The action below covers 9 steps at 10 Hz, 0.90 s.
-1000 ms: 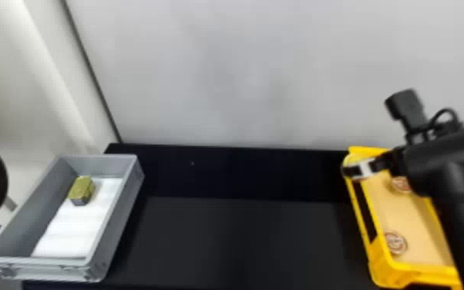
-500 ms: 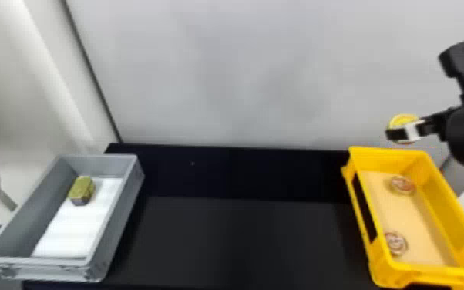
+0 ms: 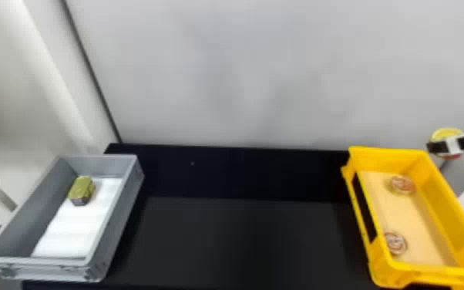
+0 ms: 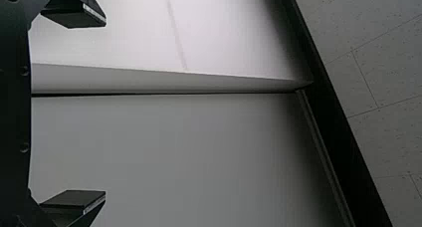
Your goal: Pick up the round yellow can and place it in the yellow rectangular box
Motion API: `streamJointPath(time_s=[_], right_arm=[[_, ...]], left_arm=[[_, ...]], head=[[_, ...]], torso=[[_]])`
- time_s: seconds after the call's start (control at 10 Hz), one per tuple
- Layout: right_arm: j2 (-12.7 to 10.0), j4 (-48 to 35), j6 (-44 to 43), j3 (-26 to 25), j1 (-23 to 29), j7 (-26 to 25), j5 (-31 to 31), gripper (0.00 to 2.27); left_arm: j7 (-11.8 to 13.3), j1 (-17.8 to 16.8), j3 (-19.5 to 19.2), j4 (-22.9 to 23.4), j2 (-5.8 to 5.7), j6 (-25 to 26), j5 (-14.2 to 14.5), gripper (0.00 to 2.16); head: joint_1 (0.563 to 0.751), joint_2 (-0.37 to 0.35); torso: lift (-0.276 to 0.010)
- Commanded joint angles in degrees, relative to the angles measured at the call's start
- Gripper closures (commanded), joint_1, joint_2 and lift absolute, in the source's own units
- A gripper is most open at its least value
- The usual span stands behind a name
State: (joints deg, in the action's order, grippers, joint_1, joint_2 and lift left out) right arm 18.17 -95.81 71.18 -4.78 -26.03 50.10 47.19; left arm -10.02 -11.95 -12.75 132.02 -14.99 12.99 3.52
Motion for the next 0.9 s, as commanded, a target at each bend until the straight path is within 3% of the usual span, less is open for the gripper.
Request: streamJointPath(time_s=[0.0, 0.2, 0.6, 0.8], right_arm=[[-0.1, 3.2, -2.7, -4.3, 1.7, -1.9, -1.4, 0.77], [-1.0, 7.7, -6.2, -7.2, 2.0, -4.5, -4.5, 0.77], [-0.1, 20.5, -14.7, -10.8, 1.9, -14.4, -20.1, 0.77], [0.4, 25.1, -15.6, -10.9, 1.4, -15.8, -21.5, 0.77]], left_arm=[[0.0, 0.0, 0.0, 0.0, -0.05, 0.0, 0.0, 0.07], [0.0, -0.1, 0.1, 0.0, 0.13, -0.2, 0.0, 0.07], [0.0, -0.1, 0.1, 0.0, 0.48, -0.3, -0.1, 0.07], [0.0, -0.4, 0.3, 0.0, 0.48, -0.3, -0.1, 0.07]], head=[[0.694, 0.054], [0.694, 0.054], [0.694, 0.054], [0.694, 0.054]], torso=[[-0.003], [-0.003], [-0.003], [-0.003]])
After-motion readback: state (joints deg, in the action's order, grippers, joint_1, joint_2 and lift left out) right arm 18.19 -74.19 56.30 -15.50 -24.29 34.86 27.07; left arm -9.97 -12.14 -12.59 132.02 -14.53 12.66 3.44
